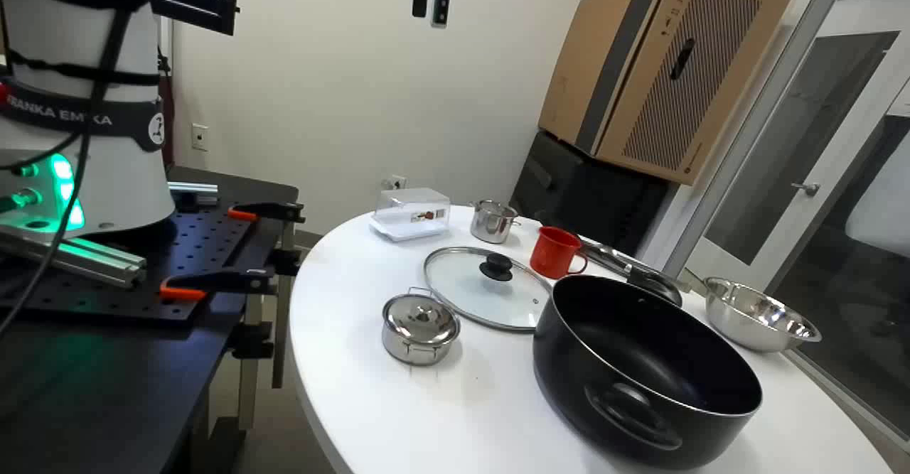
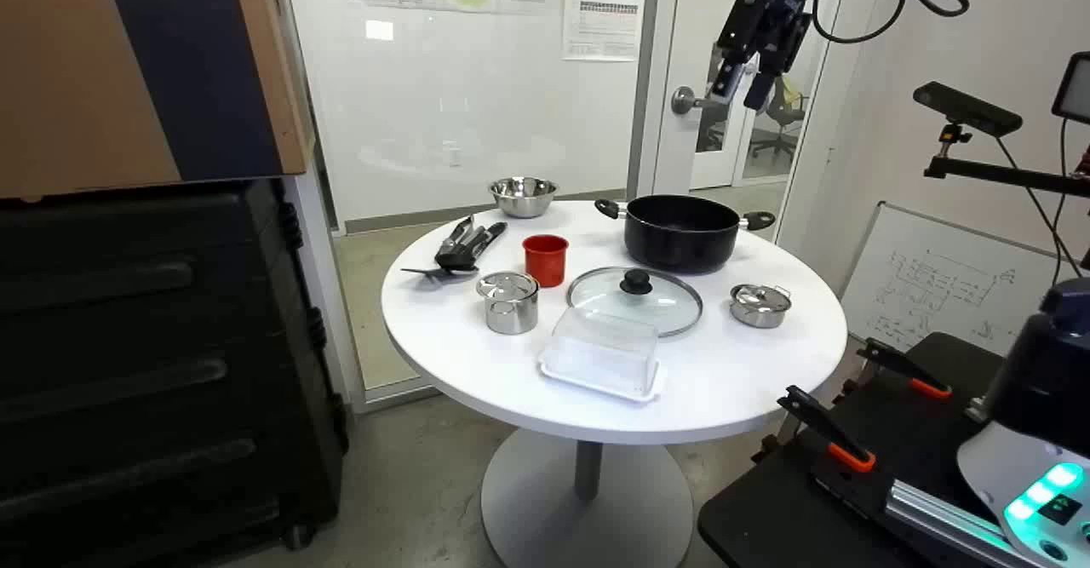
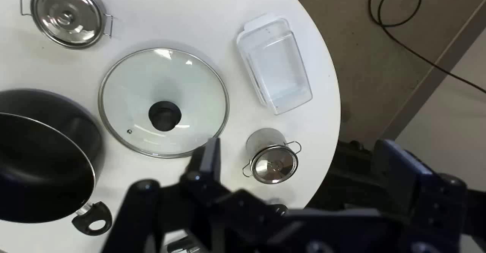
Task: Uncover the silver pot and put the lid on the table
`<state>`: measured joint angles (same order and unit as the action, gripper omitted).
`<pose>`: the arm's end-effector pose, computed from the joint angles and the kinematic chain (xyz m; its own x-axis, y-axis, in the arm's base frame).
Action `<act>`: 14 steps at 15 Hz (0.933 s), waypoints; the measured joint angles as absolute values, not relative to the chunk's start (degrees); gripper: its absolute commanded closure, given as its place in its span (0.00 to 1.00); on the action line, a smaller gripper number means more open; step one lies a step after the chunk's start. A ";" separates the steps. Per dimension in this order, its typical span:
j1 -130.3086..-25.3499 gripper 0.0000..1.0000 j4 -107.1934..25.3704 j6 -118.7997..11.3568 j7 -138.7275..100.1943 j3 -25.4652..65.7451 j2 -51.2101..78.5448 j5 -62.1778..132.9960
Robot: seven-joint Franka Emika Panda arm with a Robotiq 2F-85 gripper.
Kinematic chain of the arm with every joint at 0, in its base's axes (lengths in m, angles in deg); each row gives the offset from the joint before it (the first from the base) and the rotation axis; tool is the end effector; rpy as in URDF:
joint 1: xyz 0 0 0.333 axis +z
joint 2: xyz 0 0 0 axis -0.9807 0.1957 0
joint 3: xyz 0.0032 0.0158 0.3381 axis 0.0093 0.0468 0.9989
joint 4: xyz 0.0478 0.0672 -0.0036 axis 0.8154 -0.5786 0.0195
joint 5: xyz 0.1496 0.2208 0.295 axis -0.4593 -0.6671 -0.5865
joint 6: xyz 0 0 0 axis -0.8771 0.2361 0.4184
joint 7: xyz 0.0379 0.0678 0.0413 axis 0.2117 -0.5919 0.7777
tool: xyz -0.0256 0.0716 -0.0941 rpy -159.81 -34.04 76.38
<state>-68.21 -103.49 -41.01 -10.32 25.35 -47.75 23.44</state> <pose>0.3153 0.0747 0.4748 0.9595 0.1885 0.2094 0.2159 -0.9694 -0.1168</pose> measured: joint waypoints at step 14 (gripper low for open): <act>-86.64 0.00 -106.54 -50.84 -15.11 23.80 -35.74 35.10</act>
<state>-86.64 -106.54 -50.84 -15.11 23.80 -35.74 35.10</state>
